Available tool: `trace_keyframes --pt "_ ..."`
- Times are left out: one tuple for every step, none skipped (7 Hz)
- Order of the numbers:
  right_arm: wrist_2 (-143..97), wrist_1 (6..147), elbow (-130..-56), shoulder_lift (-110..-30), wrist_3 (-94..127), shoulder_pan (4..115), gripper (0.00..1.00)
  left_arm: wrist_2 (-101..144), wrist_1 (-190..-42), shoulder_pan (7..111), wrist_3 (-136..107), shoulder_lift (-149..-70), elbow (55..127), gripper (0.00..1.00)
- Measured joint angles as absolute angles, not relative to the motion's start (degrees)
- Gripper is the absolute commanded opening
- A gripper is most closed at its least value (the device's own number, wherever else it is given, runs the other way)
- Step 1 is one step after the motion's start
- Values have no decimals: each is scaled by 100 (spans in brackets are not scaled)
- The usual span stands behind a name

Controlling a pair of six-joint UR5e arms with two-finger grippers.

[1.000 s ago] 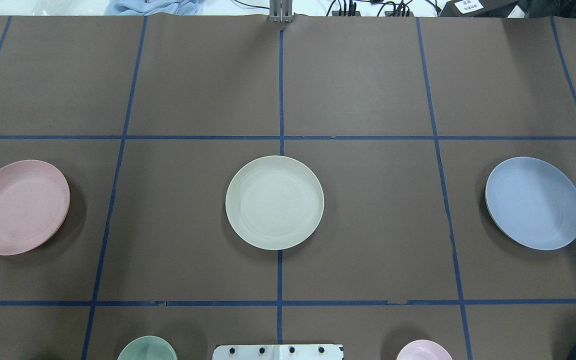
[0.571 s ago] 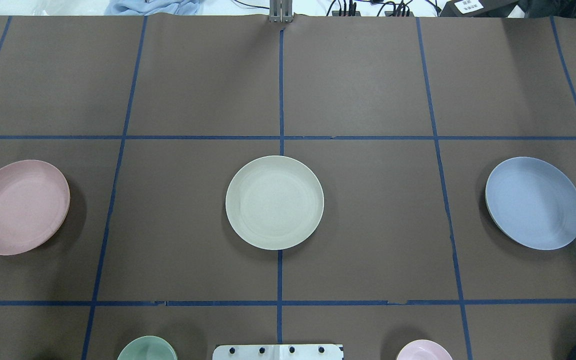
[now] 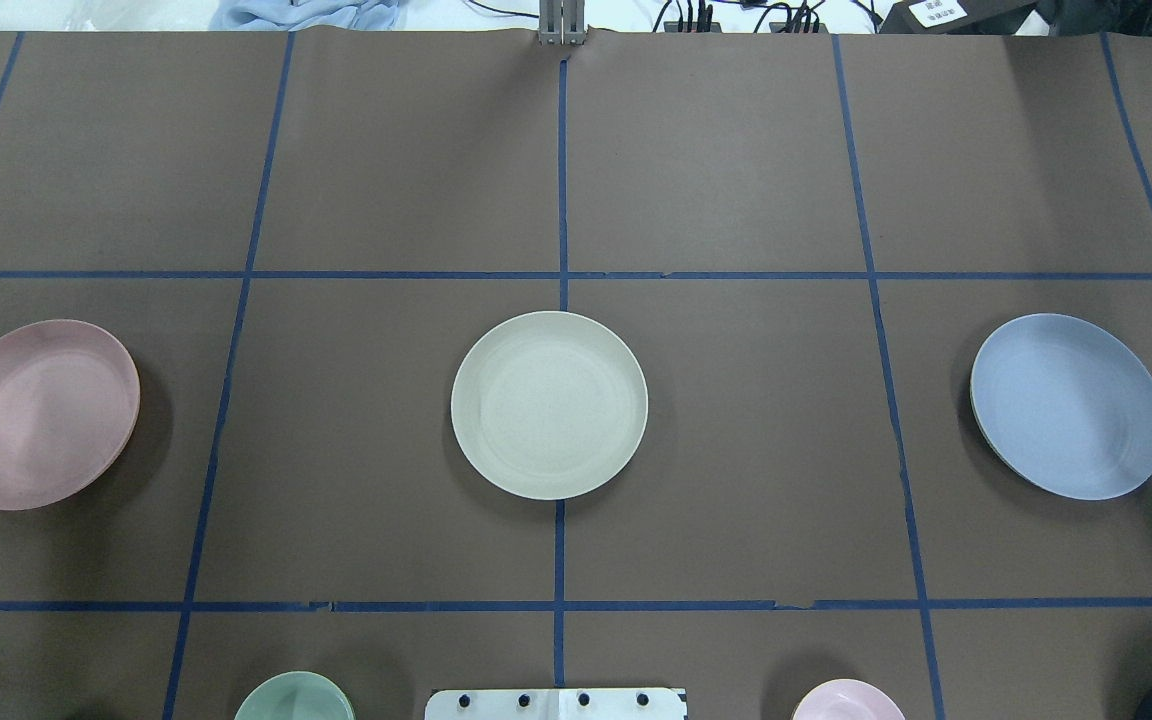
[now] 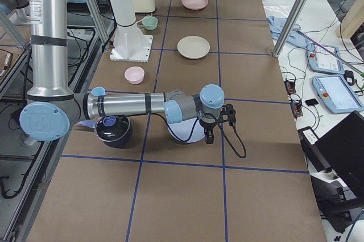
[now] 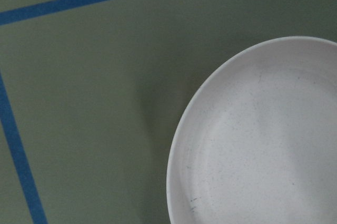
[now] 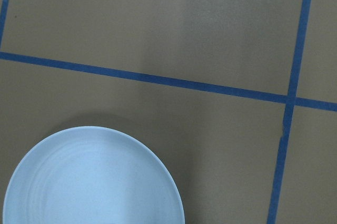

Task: Stack three plates with pink and blue
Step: 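Move the left gripper down to the rim of the pink plate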

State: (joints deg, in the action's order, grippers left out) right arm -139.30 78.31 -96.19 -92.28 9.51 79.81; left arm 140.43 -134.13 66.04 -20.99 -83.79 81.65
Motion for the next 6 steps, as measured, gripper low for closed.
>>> trace_keyframes --pt "-13942 7831 -9619 -9227 973 7981 100 14058 -13565 6552 -2210 -8431 8035 78" --pt "-13946 7831 -9619 -9226 1015 7981 100 14057 -13625 6505 -2300 -8466 7972 71" --pt "-13948 7831 -9618 -9225 1042 7981 100 14051 -13647 6464 -2337 -8487 7931 56" --pt "-13948 7831 -9616 -9222 1056 7981 100 14049 -13654 6431 -2350 -8513 7896 39" --pt "-13948 7831 -9616 -9222 1061 7977 100 14049 -13659 6411 -2353 -8536 7872 21" --pt "-13948 7831 -9615 -9225 1065 7975 100 14045 -13664 6403 -2355 -8546 7863 0"
